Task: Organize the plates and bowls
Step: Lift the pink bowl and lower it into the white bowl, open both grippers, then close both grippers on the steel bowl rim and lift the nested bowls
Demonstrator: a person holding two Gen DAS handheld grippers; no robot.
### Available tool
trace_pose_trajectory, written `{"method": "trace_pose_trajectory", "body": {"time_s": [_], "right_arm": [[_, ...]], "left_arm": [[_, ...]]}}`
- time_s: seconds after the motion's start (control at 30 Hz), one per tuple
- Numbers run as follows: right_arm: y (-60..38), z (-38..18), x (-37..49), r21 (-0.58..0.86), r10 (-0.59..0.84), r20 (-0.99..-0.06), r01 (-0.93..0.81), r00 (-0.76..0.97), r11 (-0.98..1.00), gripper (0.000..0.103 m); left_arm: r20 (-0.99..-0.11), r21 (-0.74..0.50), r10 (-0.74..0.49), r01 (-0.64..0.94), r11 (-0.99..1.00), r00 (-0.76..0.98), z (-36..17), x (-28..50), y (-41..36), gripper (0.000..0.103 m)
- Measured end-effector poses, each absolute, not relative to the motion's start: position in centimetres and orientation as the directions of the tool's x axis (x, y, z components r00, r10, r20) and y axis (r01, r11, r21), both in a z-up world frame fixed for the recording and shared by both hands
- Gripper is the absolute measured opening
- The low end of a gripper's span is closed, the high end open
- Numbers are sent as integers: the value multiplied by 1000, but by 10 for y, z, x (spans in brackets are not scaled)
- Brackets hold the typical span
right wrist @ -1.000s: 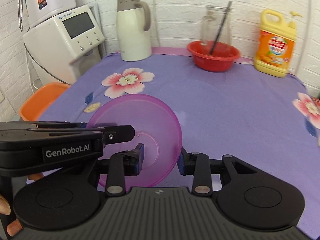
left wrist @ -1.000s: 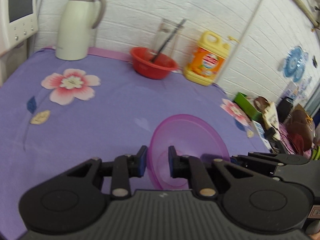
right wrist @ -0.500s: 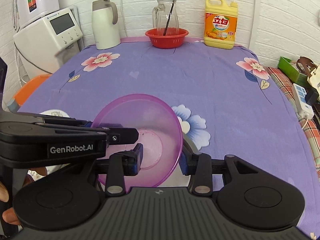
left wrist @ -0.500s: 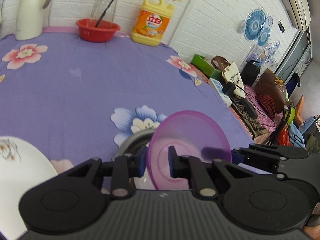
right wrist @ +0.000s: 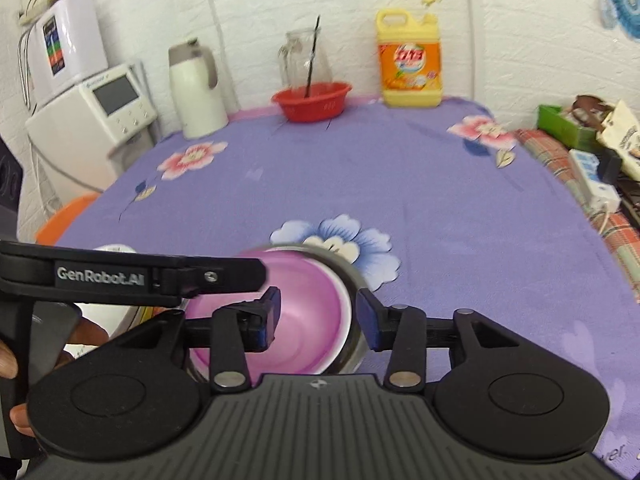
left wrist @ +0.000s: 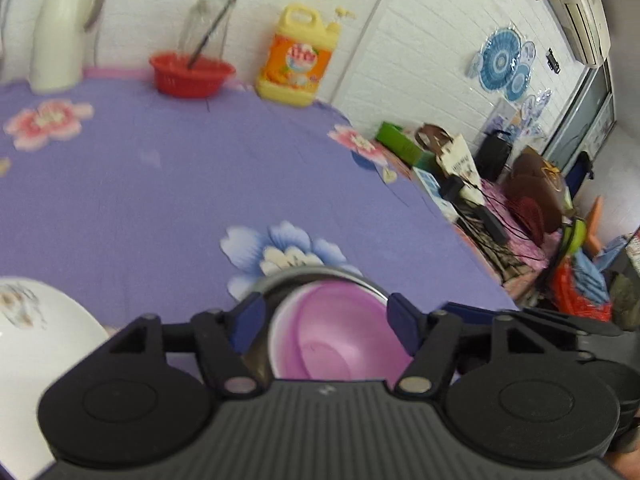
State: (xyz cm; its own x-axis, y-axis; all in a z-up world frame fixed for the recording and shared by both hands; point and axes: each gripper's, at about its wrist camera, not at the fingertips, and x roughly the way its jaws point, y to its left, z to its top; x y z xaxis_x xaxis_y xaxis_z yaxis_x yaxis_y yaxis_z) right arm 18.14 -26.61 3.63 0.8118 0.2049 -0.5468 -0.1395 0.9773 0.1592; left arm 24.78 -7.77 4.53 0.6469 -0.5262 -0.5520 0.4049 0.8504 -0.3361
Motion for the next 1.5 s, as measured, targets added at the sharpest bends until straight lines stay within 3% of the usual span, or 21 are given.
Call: {"method": "trace_pose_trajectory", "body": {"time_s": [0.1,0.27,0.43,0.6,1.5], "right_arm": [[-268,39,169,169,190,-500,-120,845,978,103],[-257,37,156,164,169,-444,-105,880,981,103],[-256,26,150,209,146,-418,-61,897,976,103],[-260,9,159,220,126,-472,-22,873,975,103],[-260,-19,191,221,136,-559,-10,818,975,103]], "left_arm": [[-520,-307,-506,402,863,688,54,243,-71,74],[-493,-278,-437,340,898,752,57,239,-58,97],[-503,-232,-368,288,929,782,52,234,-46,99],[-543,-237,-354,265,935,761,41,242,-43,99],[-661,-165,-345,320,933,666,12,273,-84,99]]}}
